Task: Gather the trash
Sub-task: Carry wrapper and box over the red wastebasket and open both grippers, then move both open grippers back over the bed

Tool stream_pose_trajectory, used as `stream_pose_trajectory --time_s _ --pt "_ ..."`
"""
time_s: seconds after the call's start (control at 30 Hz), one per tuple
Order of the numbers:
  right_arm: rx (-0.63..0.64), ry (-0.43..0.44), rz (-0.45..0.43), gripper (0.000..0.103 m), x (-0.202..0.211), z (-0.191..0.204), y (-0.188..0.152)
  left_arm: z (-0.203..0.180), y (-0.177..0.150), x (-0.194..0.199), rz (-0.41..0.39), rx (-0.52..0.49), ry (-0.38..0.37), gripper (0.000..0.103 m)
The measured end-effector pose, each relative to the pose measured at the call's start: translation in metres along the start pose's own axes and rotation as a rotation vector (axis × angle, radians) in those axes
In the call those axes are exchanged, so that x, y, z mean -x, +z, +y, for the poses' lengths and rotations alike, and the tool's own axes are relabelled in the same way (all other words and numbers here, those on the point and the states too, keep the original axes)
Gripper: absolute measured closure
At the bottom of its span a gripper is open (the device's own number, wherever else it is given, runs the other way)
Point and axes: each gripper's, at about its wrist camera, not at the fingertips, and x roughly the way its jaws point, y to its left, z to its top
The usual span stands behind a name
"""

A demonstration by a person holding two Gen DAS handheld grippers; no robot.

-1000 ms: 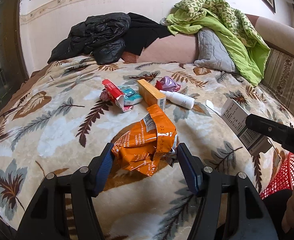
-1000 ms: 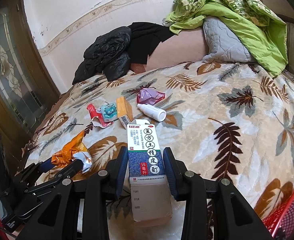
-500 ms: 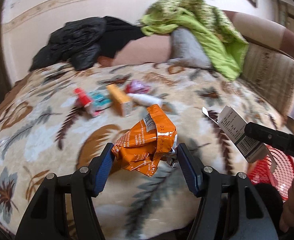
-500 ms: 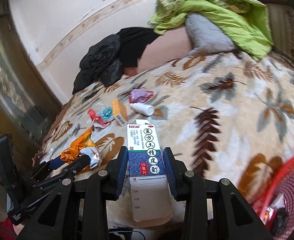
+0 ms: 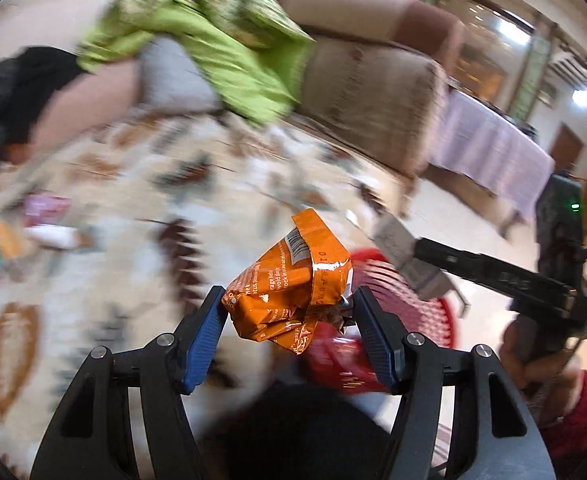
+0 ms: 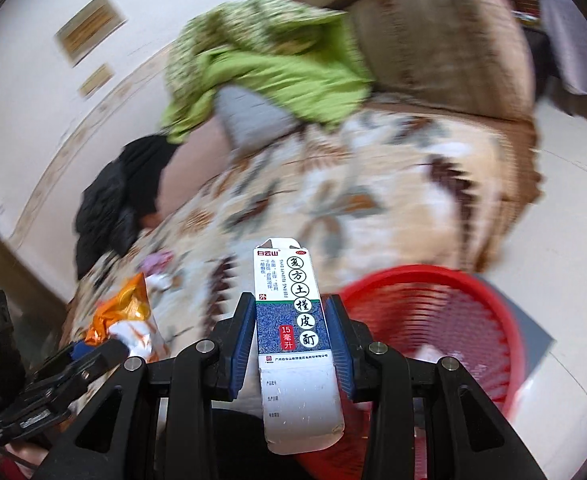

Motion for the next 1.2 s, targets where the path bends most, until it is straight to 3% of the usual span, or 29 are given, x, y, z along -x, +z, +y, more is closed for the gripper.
stream_pose_trajectory --time_s 0.2,0.27,0.33,0.53,0.83,1.2 --pt "-0.085 -0.068 0.011 0.062 0.008 -0.044 -0.001 -0.048 0.007 -0.047 0.102 -0.049 -0.127 0.038" --pt "-0.102 -0.078 0.015 0.056 0.010 -0.052 -0.001 -0.055 0.007 -0.054 0.121 -0.067 -0.122 0.030" --pt "-0.103 -0.086 0.000 0.050 0.013 -0.055 0.001 -0.055 0.006 -0.054 0.116 -0.060 -0.122 0.028" --pt "-0.053 -0.069 -0.025 0.050 0.014 -0.040 0.010 -0.034 0.004 -0.041 0.089 0.009 -0.099 0.028" --pt "0.126 0.094 0.066 0.050 -0.034 0.054 -0.001 0.043 -0.011 0.009 0.021 0.121 0.052 0.028" --pt "0.383 0.245 0.205 0.050 -0.109 0.193 -0.039 0.205 -0.041 0.096 -0.110 0.472 0.300 0.028"
